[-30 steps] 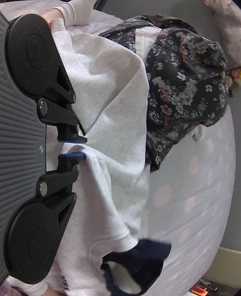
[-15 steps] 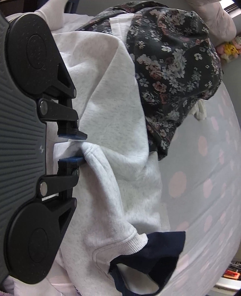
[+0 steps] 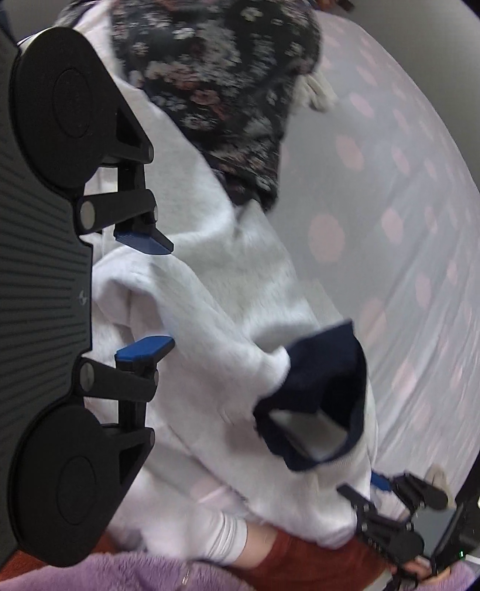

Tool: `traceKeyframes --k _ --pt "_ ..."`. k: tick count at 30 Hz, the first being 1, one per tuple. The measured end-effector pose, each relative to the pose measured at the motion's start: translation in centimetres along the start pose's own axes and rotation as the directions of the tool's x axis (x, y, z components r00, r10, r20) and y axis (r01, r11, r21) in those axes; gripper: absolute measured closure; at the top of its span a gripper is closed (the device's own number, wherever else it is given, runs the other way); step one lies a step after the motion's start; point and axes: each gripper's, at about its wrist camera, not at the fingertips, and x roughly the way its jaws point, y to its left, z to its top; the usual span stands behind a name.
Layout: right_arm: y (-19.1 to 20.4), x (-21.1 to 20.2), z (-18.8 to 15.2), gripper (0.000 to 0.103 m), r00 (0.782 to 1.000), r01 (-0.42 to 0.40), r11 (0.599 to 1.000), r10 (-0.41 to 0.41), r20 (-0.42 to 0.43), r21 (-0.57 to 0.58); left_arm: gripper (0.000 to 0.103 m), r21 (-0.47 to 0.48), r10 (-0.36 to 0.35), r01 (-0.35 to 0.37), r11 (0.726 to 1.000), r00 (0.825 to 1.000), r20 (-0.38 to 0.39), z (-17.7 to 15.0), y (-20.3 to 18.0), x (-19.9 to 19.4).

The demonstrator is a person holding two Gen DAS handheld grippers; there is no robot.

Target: Fold clothes

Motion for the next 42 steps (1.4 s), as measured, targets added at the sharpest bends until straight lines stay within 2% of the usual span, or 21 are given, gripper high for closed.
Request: traceKeyframes --k 4,8,16,19,22,28,31,34,36,38,41,42 --pt "0.1 -0.2 -0.3 0.061 1.0 -0.005 1.0 0.005 0.02 0.013 0.052 0.053 -0.054 0.056 0.997 0.998 -0.036 2.0 0.0 0.8" --pt "0.3 -0.1 -0.8 0.062 0.999 -0.009 0.999 0.007 0.045 0.032 0.053 0.092 -0.083 0.096 0.991 0.987 -0.139 3.1 0.0 3.8" --pt "1.9 0.2 -2.1 0.062 0.998 -0.026 0.999 0.025 0.062 0.022 0.069 -0.013 -0.131 0.131 0.991 0.965 -0.226 1.7 1.3 8.4" --pt "2.1 0.2 -2.4 0.062 0.997 -0.032 0.999 0.03 0.071 0.02 0.071 -0.023 -0.133 0.131 0.991 0.968 -0.212 0.8 1.2 8.4" --pt "1.8 0.2 -2.7 0.063 0.996 -0.035 0.999 0.033 0.079 0.033 0.081 -0.044 -0.139 0.134 0.99 0.976 -0.169 -0.3 1.1 7.2" --pt "1.2 0.0 -3.2 0.068 0.994 -0.044 0.996 0.037 0.102 0.074 0.093 -0.06 -0.116 0.111 0.992 0.988 -0.098 -2.3 0.2 3.9" --pt "1.6 -0.1 -3.4 0.071 0.994 -0.042 0.997 0.036 0.1 0.065 0.093 -0.05 -0.106 0.102 0.994 0.99 -0.095 -2.2 -0.9 2.9" --pt "2.2 -0.4 -3.6 0.072 0.994 -0.047 0.998 0.042 0.101 0.047 0.093 -0.016 -0.093 0.092 0.996 0.988 -0.123 -2.3 -2.3 2.8" --pt "2.7 -0.5 -3.8 0.072 0.994 -0.039 0.999 0.035 0.099 0.038 0.092 0.01 -0.063 0.065 0.998 0.99 -0.129 -2.3 -2.8 2.9" --pt "3.0 -0.6 -3.8 0.071 0.995 -0.022 0.999 0.019 0.095 0.032 0.088 0.028 -0.044 0.048 0.998 0.991 -0.124 -2.0 -3.0 2.7" --pt "3.4 -1.0 -3.5 0.07 0.995 -0.003 1.0 0.001 0.095 0.018 0.074 0.071 -0.041 0.049 0.996 0.994 -0.105 -0.8 -3.1 1.7" --pt "3.5 -1.2 -3.3 0.07 0.995 0.004 1.0 -0.004 0.096 0.006 0.066 0.092 -0.038 0.048 0.995 0.994 -0.105 -0.3 -3.2 1.5"
